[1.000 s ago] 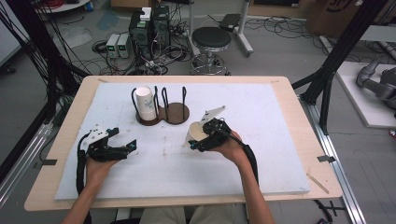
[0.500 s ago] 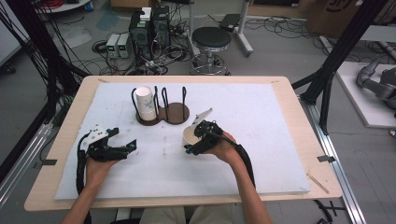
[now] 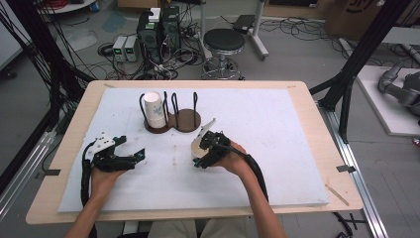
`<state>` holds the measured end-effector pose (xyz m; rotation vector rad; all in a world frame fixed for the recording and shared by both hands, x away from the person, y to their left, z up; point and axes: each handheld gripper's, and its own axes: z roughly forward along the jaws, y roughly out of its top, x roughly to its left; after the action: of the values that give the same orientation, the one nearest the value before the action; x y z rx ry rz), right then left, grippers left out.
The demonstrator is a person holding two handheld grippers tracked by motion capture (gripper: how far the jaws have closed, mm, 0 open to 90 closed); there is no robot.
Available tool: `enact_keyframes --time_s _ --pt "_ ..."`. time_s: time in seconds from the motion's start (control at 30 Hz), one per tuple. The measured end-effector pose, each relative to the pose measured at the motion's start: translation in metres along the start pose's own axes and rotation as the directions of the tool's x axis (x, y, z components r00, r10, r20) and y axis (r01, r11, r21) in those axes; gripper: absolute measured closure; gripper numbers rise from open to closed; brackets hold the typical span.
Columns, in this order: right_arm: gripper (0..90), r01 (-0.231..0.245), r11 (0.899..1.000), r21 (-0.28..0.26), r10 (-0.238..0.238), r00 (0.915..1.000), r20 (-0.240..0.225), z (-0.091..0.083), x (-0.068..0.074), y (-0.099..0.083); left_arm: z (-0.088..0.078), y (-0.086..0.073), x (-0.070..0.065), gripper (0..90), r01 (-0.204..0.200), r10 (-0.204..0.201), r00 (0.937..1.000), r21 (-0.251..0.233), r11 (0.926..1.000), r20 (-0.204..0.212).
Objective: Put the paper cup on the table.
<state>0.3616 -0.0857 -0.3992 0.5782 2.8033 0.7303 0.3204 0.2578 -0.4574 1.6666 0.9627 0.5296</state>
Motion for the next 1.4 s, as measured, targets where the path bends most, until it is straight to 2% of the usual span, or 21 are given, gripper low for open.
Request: enact_keyframes --time_s 0.6,0.87,1.03,1.4 --pt "27.7 0.014 1.0 -0.003 -0.014 0.9999 0.007 0.0049 0.0025 0.0014 0.0002 0.0 -0.0007 3.7 -0.001 0.001 1.0 0.001 1.0 0.002" --pt "24.1 0.016 1.0 -0.002 -0.016 0.9999 0.004 0.0056 0.0028 0.0009 0.0001 0.0 -0.0007 3.7 -0.007 0.007 1.0 0.003 1.0 0.003" --pt "17.9 0.008 1.0 0.01 -0.008 0.9999 0.009 0.0098 0.0009 -0.0004 0.0001 0.0 -0.001 3.8 -0.008 0.008 1.0 0.004 1.0 0.002" --pt "16.8 0.006 1.0 0.004 -0.006 1.0 -0.001 0.0095 0.0015 -0.0012 0.0001 0.0 -0.0009 3.7 -0.008 0.008 1.0 0.003 1.0 0.003"
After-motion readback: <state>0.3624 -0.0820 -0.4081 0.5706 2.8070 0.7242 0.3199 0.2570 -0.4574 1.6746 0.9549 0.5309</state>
